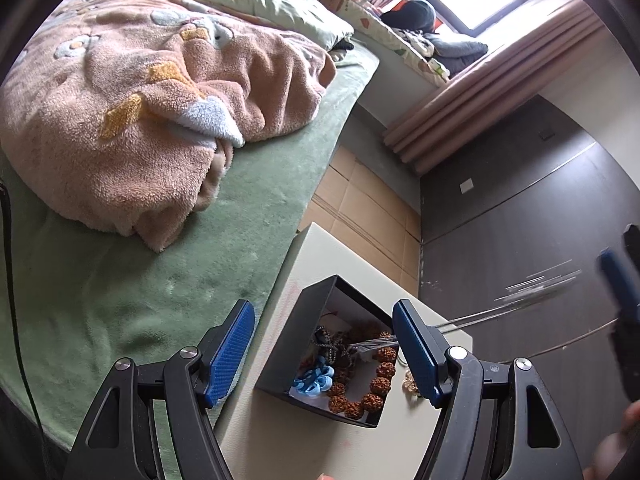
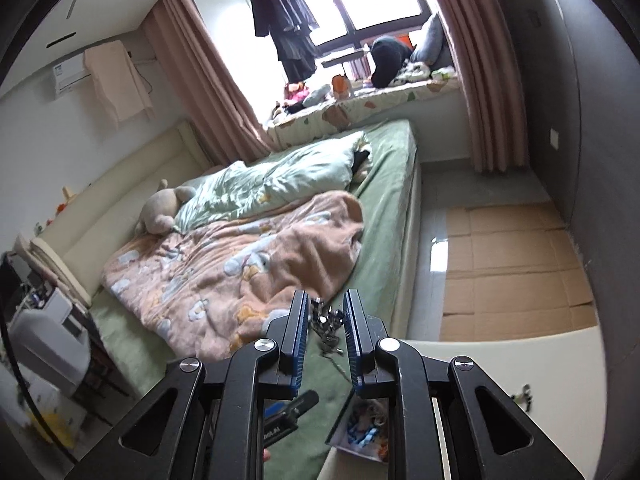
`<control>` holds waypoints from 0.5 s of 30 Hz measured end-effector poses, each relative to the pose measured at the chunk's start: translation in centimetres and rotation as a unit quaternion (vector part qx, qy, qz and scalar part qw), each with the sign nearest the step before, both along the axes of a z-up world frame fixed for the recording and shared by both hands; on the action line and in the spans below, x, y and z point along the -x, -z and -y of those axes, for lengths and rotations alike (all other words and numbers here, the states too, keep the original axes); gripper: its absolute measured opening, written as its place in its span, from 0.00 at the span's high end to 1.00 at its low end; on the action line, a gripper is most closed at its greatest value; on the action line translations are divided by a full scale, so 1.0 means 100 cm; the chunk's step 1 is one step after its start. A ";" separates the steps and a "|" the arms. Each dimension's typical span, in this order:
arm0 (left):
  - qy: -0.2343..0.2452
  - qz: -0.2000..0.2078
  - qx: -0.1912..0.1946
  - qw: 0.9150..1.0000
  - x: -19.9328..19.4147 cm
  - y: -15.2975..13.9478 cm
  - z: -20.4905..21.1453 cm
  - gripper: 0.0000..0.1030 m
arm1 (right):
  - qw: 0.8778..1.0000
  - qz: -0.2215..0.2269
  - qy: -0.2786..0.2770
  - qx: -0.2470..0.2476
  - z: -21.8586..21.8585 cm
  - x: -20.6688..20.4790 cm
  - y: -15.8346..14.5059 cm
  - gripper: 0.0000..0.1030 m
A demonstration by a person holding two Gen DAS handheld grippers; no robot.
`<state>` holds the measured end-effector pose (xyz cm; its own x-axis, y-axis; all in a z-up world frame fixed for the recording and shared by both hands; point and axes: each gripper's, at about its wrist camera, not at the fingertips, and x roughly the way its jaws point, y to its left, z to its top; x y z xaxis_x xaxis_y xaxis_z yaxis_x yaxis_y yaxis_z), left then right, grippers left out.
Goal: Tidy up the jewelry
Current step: 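Lower the silver chain into the box and open the right gripper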
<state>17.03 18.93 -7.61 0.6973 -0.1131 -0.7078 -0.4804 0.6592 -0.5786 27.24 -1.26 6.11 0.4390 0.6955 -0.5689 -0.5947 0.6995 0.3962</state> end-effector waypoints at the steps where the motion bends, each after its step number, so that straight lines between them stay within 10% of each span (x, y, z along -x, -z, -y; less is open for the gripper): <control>1: 0.003 0.000 -0.002 1.000 -0.001 0.000 0.001 0.30 | 1.000 -0.011 0.002 0.006 0.001 -0.003 0.009 0.59; 15: 0.087 0.037 -0.034 0.995 -0.023 -0.020 0.049 0.30 | 0.994 -0.036 0.093 0.041 0.089 0.006 0.019 0.00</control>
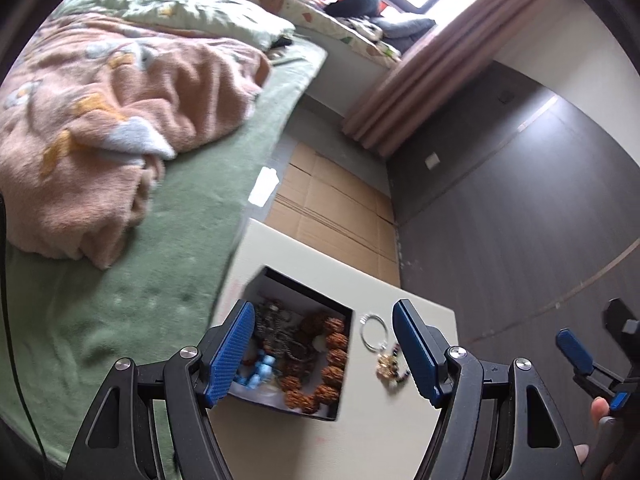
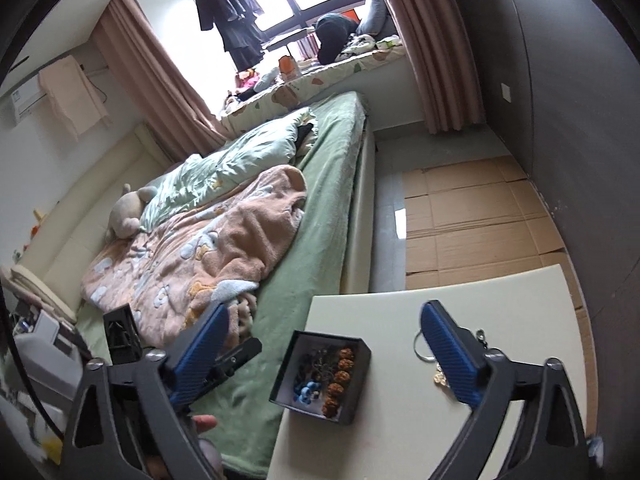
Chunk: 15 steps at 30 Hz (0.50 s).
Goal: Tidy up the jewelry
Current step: 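Lower the silver chain into the box and open the right gripper, then grasp the black-and-green bead bracelet with the left gripper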
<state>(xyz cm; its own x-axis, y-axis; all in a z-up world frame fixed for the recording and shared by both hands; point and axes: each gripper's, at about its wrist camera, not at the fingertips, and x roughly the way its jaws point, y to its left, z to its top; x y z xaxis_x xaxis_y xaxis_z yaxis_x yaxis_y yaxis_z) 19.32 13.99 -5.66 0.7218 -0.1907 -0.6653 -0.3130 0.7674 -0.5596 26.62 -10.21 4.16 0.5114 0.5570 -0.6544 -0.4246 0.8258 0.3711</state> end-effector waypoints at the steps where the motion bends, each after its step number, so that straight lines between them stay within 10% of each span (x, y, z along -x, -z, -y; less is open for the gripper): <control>1: 0.011 0.003 0.002 1.000 -0.002 -0.001 0.006 0.30 | 1.000 -0.009 0.010 0.013 0.007 0.001 0.000 0.00; 15: 0.152 -0.037 -0.076 0.985 -0.044 -0.005 0.098 0.30 | 0.987 -0.101 0.122 0.010 0.109 -0.023 0.069 0.00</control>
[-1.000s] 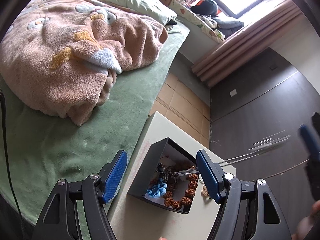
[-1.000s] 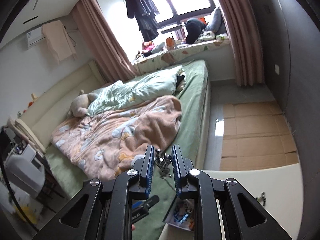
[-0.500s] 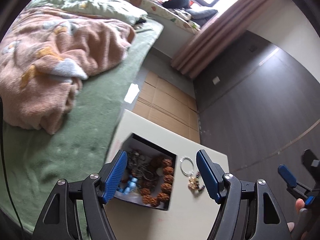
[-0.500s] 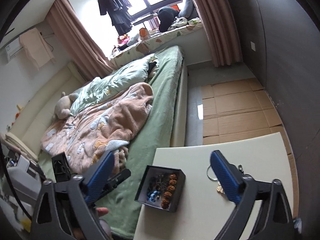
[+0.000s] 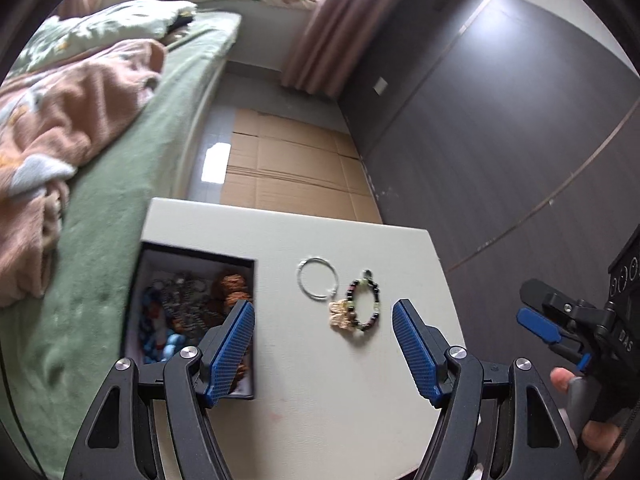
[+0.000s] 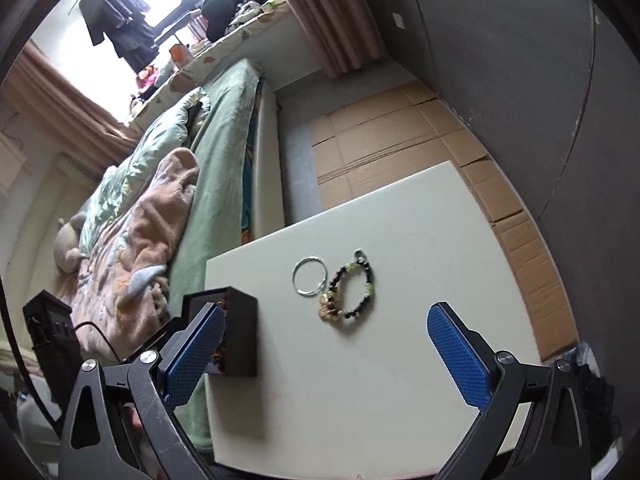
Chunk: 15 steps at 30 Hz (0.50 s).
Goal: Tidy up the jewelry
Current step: 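Grasp the black-and-green bead bracelet with the left gripper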
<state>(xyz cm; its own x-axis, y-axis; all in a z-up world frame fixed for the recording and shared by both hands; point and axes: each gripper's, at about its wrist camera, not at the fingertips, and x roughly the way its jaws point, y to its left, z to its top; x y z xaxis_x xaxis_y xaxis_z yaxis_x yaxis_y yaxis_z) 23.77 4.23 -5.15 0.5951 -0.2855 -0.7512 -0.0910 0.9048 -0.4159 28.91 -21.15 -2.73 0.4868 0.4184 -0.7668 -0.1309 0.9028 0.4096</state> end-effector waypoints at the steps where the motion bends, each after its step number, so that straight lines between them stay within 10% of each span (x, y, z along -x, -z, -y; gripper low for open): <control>1: 0.009 -0.004 -0.010 1.000 -0.005 -0.001 0.008 0.30 | 1.000 0.000 0.008 -0.001 0.007 -0.002 0.002 0.00; 15: 0.074 -0.109 -0.088 0.987 -0.075 0.041 0.081 0.59 | 0.998 -0.028 0.031 -0.052 0.059 -0.025 0.043 0.14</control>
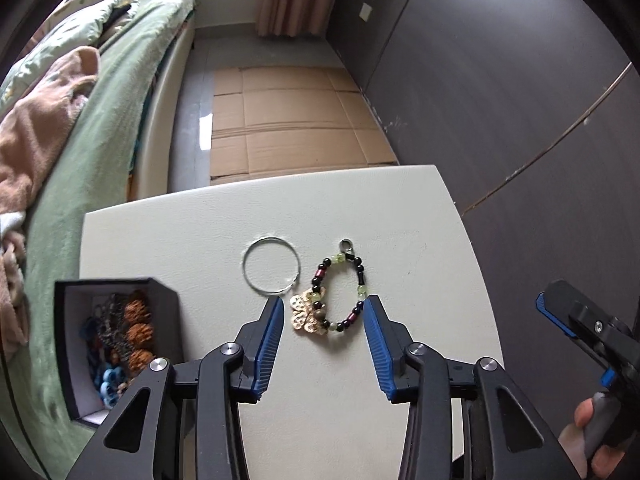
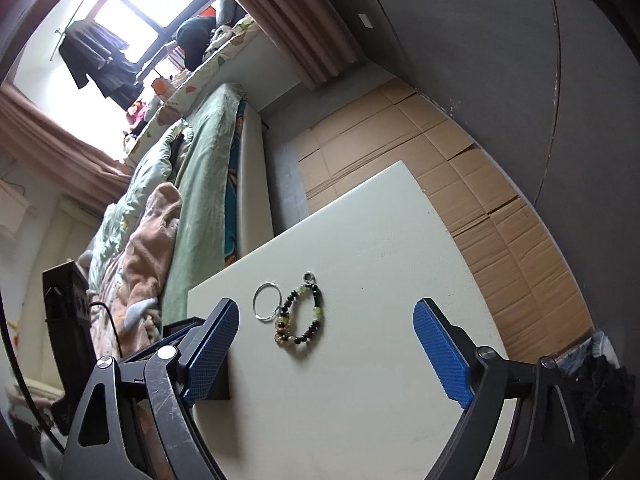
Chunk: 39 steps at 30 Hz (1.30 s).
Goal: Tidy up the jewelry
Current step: 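Grasp the black-and-green bead bracelet with the left gripper, then lift the bead bracelet and carry it over the box with the left gripper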
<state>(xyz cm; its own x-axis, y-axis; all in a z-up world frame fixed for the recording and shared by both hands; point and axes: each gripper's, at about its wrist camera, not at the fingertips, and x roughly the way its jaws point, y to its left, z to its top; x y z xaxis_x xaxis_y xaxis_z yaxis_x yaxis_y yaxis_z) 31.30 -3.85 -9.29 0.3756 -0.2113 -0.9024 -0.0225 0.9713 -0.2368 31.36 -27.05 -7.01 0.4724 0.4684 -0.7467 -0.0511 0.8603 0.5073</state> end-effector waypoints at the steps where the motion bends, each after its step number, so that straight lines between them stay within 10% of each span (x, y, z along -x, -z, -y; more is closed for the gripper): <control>1: 0.004 -0.005 -0.004 1.000 -0.006 0.004 0.004 0.59 | 1.000 -0.001 0.000 -0.002 0.003 -0.001 0.003 0.18; 17: 0.038 -0.038 -0.064 0.997 -0.039 0.062 0.027 0.72 | 0.999 -0.031 0.007 0.033 0.012 -0.023 0.028 0.28; 23: 0.045 -0.040 -0.070 0.996 -0.040 0.070 0.031 0.92 | 0.998 -0.043 0.008 0.038 0.008 -0.029 0.038 0.28; 39: 0.015 0.027 0.078 0.996 -0.010 -0.003 -0.008 0.92 | 0.998 -0.037 -0.047 0.034 -0.042 -0.041 0.050 0.60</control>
